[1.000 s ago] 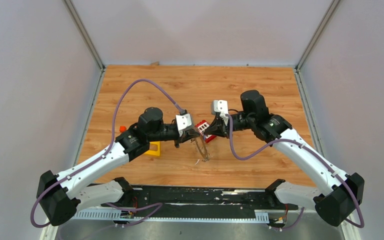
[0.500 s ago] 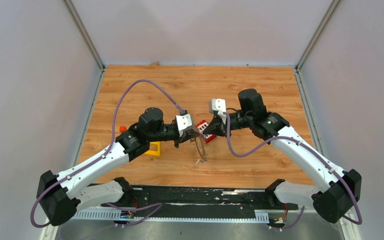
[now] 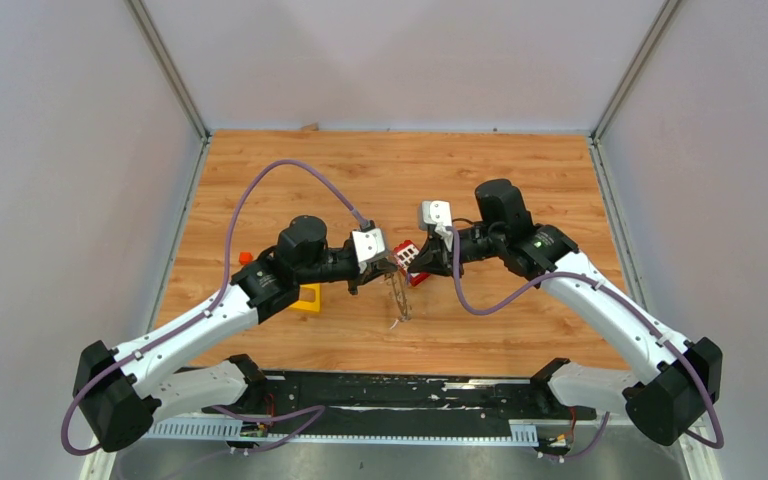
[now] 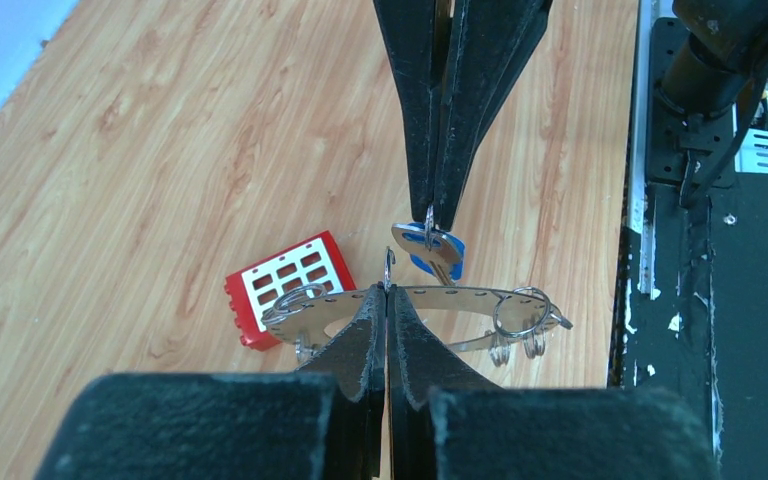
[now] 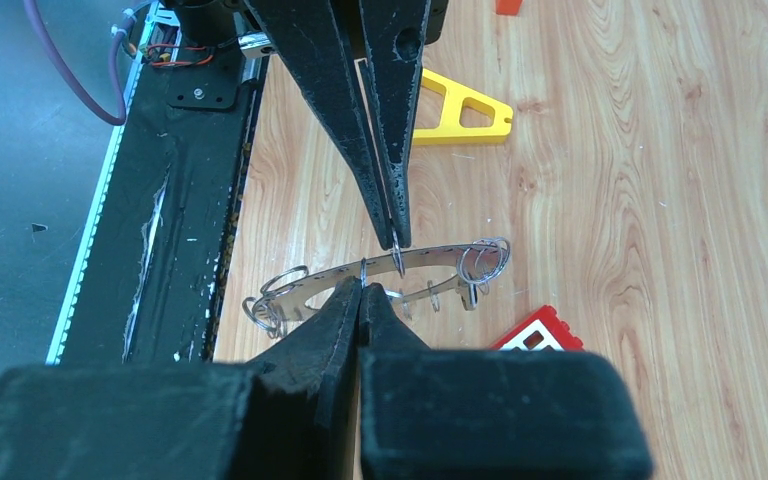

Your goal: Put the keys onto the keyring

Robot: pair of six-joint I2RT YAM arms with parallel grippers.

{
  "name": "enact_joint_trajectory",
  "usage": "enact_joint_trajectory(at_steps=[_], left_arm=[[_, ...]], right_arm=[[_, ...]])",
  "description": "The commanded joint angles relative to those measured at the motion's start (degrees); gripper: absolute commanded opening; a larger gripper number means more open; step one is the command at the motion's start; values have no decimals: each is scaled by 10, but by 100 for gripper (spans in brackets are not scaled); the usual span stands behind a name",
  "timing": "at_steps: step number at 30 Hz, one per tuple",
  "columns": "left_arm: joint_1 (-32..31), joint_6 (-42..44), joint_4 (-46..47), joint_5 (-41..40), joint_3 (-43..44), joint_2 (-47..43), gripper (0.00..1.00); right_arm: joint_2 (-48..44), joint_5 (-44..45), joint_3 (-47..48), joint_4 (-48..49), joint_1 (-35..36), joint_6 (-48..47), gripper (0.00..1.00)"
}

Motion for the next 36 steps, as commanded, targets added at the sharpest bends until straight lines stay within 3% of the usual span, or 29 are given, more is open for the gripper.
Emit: enact_joint_trajectory(at_steps=[1, 36], left_arm=[[-4, 11, 29, -1, 2, -12, 0], [-5, 18, 33, 19, -3, -11, 0]], right_arm=[[-5, -23, 26, 4, 4, -3, 0], [30, 20, 34, 23, 15, 26, 0]])
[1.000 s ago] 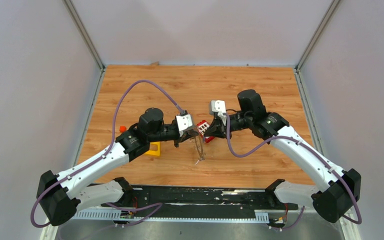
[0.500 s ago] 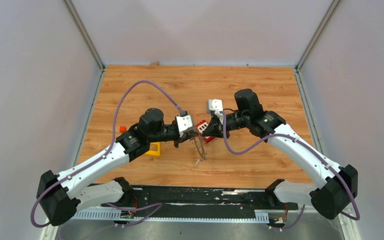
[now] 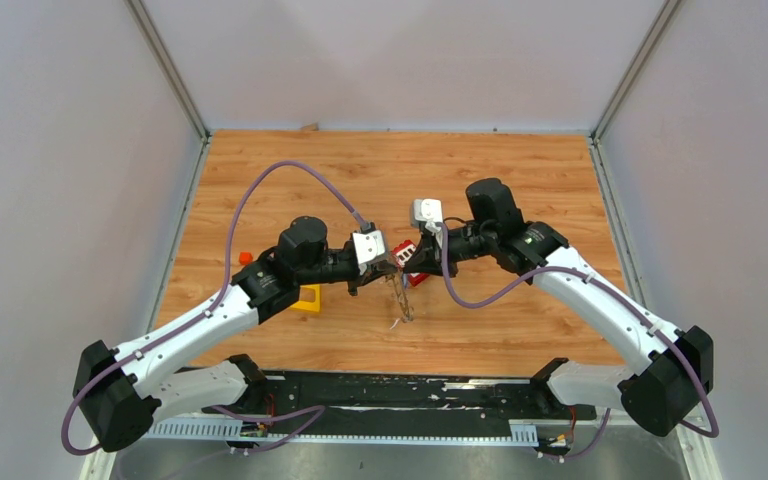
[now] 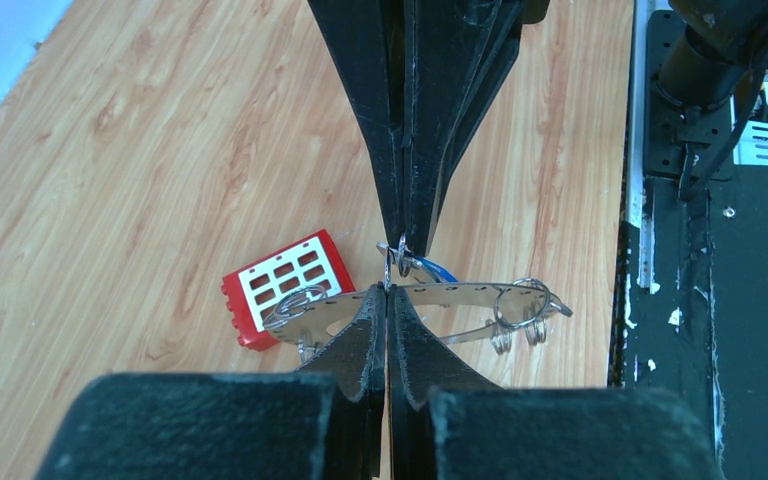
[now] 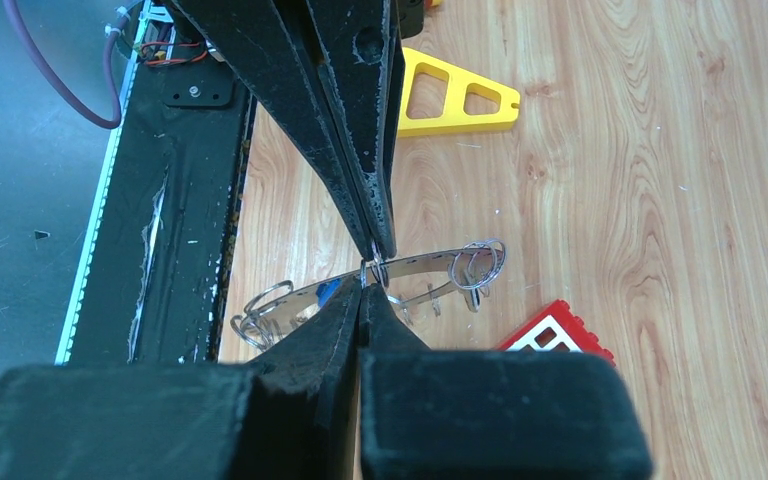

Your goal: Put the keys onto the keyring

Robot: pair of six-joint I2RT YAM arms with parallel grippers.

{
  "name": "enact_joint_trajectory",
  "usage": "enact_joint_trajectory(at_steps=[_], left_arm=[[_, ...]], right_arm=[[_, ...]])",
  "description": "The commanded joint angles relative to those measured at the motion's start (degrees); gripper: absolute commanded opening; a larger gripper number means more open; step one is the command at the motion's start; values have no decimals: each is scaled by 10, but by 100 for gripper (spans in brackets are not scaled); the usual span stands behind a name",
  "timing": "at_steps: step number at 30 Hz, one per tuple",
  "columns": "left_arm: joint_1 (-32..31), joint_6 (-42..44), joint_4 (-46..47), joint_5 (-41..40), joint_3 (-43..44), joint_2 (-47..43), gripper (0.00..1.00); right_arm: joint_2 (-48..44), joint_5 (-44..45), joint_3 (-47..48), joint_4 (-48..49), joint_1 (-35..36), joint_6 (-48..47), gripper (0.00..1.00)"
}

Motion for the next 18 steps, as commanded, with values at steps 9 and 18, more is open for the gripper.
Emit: enact_joint_trajectory(at_steps=[9, 18], left_arm=[[-5, 13, 33, 12, -2, -15, 0], [-5, 11, 34, 17, -2, -15, 0]], right_arm=[[-5, 5, 25, 18, 5, 3, 0], [-4, -10, 25, 18, 5, 3, 0]])
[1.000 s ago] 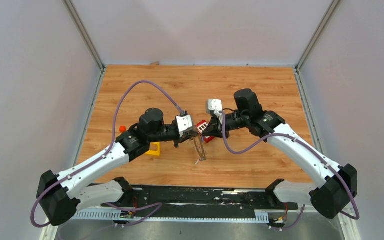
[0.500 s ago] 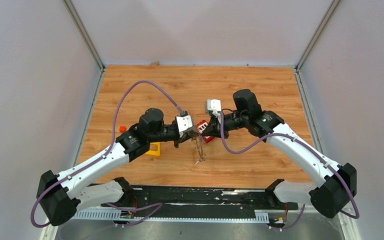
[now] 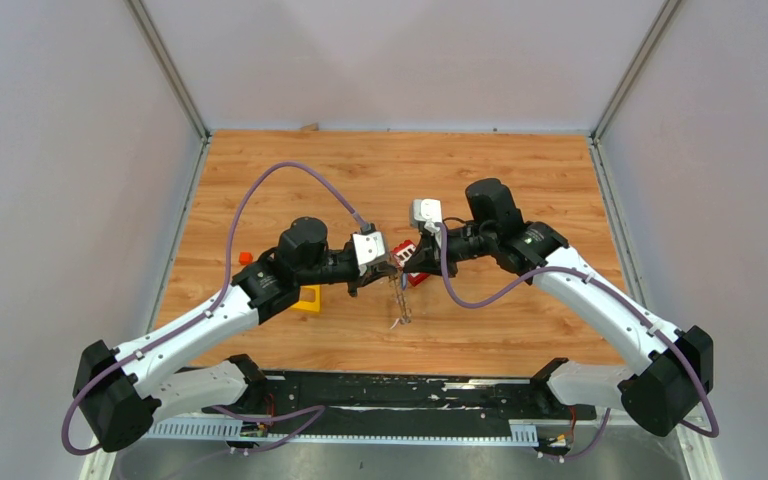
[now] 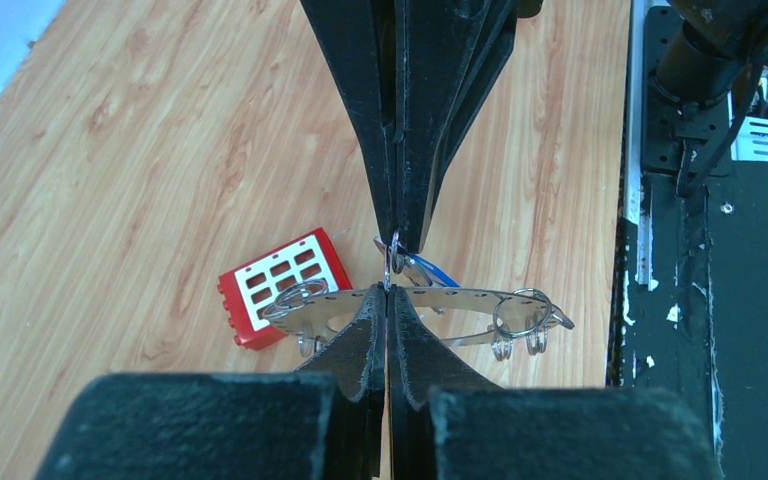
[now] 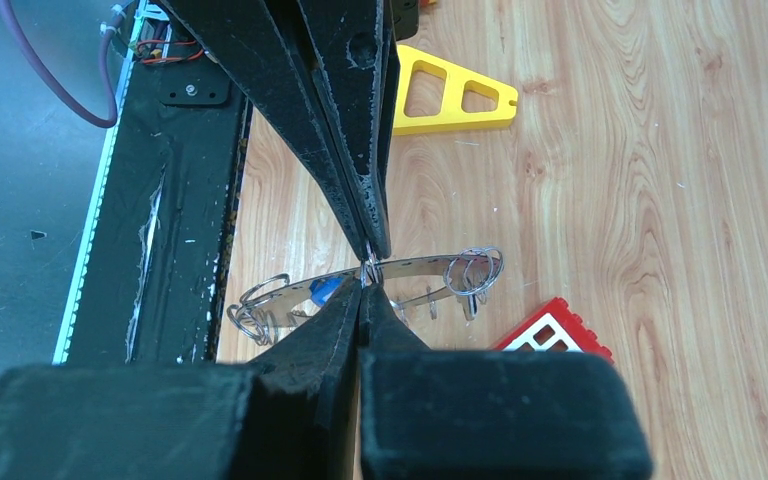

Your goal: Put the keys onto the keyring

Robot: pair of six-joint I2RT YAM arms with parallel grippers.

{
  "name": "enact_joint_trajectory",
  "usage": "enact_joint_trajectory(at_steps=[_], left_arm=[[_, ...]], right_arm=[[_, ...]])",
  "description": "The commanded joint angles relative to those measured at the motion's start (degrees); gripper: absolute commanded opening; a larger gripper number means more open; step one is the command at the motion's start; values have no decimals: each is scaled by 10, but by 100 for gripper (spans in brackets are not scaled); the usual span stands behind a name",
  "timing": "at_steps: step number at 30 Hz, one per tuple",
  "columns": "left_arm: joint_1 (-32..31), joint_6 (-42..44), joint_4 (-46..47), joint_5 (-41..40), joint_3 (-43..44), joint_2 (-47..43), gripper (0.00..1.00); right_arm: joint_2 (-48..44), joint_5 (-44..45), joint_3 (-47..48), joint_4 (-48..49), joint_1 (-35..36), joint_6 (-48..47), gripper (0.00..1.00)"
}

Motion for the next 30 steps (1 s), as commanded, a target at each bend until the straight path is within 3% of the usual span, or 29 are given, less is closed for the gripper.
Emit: enact_joint_trajectory(at_steps=[1, 22, 30], left_arm=[[-5, 9, 33, 15, 2, -15, 0], [-5, 10, 33, 20, -1, -20, 0], [-5, 9, 33, 20, 0, -20, 0]], right_arm=[[-4, -17, 25, 18, 4, 2, 0], [-1, 14, 27, 16, 4, 1, 0], [1, -10, 30, 10, 3, -2, 0]])
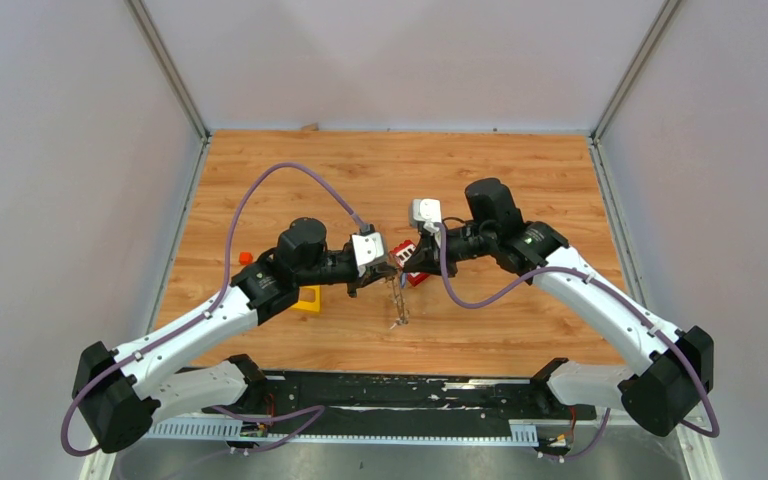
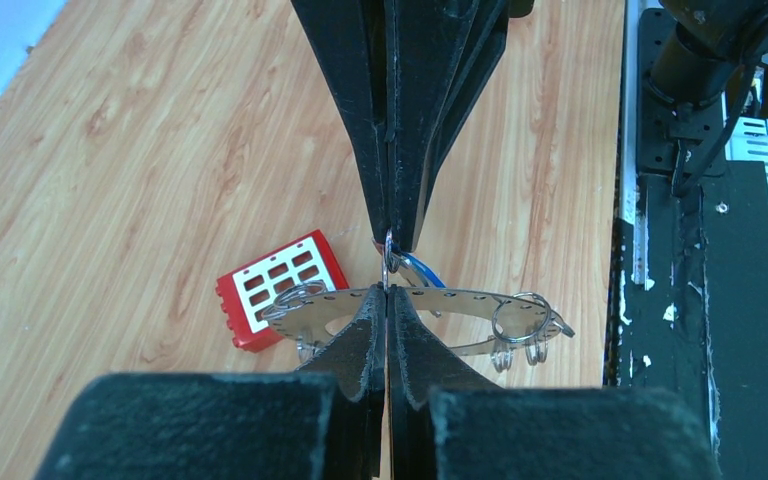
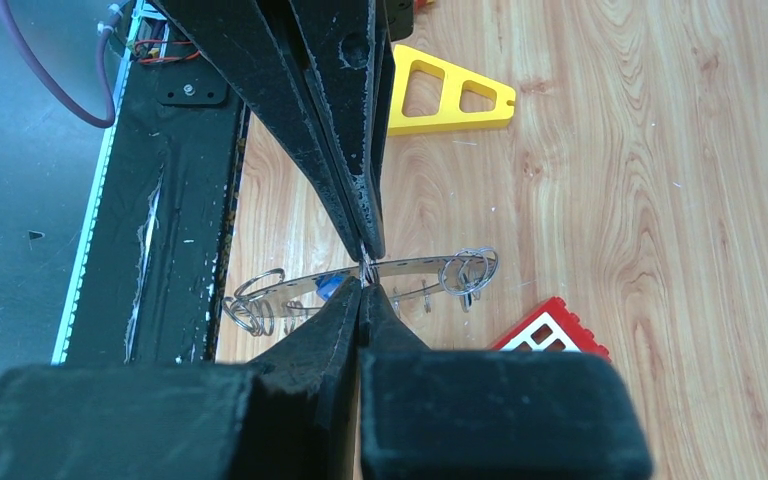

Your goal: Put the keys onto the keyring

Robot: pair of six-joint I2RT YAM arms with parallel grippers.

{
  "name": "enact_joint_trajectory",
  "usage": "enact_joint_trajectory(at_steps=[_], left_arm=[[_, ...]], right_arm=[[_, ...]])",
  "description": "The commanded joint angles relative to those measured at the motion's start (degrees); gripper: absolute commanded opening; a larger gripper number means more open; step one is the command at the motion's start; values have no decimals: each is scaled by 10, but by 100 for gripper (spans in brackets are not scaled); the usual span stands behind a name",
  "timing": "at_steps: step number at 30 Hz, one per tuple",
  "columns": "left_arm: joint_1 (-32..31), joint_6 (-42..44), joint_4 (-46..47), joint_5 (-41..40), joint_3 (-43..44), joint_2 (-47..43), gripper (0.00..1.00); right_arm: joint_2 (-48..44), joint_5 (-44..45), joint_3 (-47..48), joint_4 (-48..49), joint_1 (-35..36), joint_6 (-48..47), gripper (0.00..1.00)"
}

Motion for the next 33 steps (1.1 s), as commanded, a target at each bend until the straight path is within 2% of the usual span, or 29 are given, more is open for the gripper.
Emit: enact_joint_trajectory(at_steps=[1, 33], left_arm=[[-5, 10, 33, 14, 2, -16, 0], [-5, 15, 31, 16, 1, -26, 0]], right_arm=[[1, -20, 27, 13, 2, -1, 0], [6, 25, 22, 4, 2, -18, 0]])
